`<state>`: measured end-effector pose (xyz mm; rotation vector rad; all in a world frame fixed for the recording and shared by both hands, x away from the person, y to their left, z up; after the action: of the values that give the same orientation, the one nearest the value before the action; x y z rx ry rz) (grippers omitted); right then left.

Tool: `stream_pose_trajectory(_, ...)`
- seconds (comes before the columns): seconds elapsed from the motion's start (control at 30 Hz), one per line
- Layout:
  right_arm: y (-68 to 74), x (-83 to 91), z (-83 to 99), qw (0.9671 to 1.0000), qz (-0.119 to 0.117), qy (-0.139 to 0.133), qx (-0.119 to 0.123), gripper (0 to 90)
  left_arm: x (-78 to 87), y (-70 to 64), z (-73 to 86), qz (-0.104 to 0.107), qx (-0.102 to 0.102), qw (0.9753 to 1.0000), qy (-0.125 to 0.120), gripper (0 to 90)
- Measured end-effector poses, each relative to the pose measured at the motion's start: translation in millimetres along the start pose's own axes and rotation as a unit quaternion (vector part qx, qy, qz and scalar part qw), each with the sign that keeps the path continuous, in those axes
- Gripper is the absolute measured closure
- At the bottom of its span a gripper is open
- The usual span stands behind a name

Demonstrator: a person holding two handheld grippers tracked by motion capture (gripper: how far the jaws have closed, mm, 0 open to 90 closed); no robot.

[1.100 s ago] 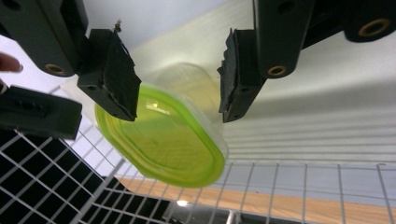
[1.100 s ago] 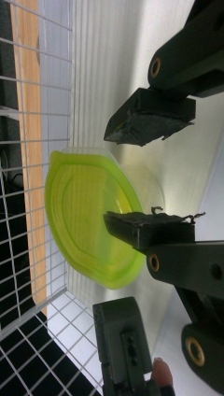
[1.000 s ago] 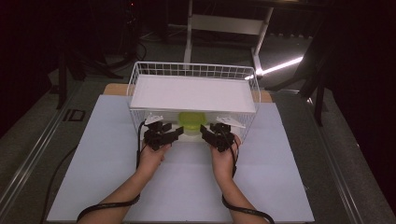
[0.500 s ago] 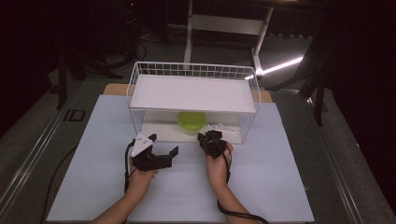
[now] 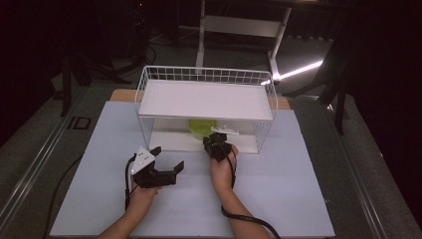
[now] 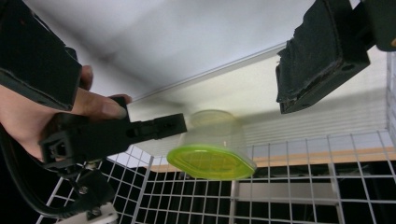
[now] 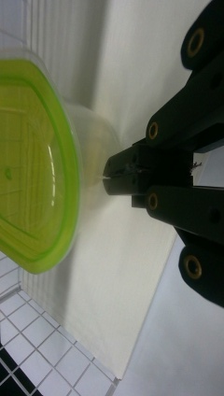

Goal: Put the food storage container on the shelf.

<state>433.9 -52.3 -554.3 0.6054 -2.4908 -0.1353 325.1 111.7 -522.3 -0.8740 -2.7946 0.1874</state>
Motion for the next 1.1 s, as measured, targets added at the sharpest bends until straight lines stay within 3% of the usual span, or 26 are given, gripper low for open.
stream_pose_trajectory(0.07, 2.0, -0.8, 1.9, 1.0, -0.001, 0.003, 0.001, 89.1, -0.1, 1.3, 0.5, 0.001, 0.002, 1.0, 0.004, 1.2)
stream_pose_trajectory(0.23, 6.0, 12.2, 7.9, 0.9998, -0.016, 0.002, 0.011, 84.2, -1.2, 3.0, -2.7, 0.03, 0.008, 0.9995, -0.003, 1.2)
stream_pose_trajectory(0.3, 7.1, 20.1, 11.5, 0.9998, -0.019, 0.002, 0.009, 82.8, -0.9, 2.1, -4.7, 0.042, 0.0, 0.9991, -0.006, 1.2)
stream_pose_trajectory(0.4, 8.6, 31.7, 16.6, 0.9996, -0.028, -0.001, 0.009, 74.5, 1.1, -1.4, -8.2, 0.062, -0.015, 0.9979, -0.013, 1.2)
stream_pose_trajectory(0.6, 3.1, 54.9, 15.4, 0.9991, -0.034, -0.024, 0.01, 47.8, 3.4, -9.8, -7.0, 0.089, -0.033, 0.9955, 0.008, 1.2)
stream_pose_trajectory(0.67, 1.2, 61.6, 14.3, 0.9989, -0.036, -0.028, 0.014, 43.8, 4.5, -13.1, -6.4, 0.097, -0.028, 0.9948, 0.012, 1.2)
stream_pose_trajectory(0.73, -0.7, 66.7, 14.2, 0.9986, -0.042, -0.028, 0.017, 33.6, 5.4, -15.9, -5.9, 0.105, -0.024, 0.9941, 0.013, 1.2)
stream_pose_trajectory(0.87, 1.3, 77.3, 16.2, 0.9962, -0.077, -0.026, 0.031, 20.2, 9.1, -22.1, -5.0, 0.122, -0.017, 0.9923, 0.016, 1.2)
stream_pose_trajectory(1.0, 1.5, 85.9, 17.9, 0.9947, -0.09, -0.028, 0.041, 18.3, 11.1, -25.0, -5.6, 0.132, -0.015, 0.991, 0.017, 1.2)
stream_pose_trajectory(1.1, 1.4, 95.2, 18.6, 0.9936, -0.094, -0.028, 0.056, 16.2, 14.3, -27.7, -7.1, 0.14, -0.026, 0.9896, 0.019, 1.2)
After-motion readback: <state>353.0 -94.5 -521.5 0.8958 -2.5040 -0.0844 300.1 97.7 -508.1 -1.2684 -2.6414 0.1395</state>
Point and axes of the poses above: each handheld gripper's, and its own axes: x roughly backward along the jaws, z roughly out of its underside, y roughly to its left, the point moved 6 cm from there along -x, roughly forward along the jaws, and after that the axes turned 6 degrees about -y, right-handed, at the moved point
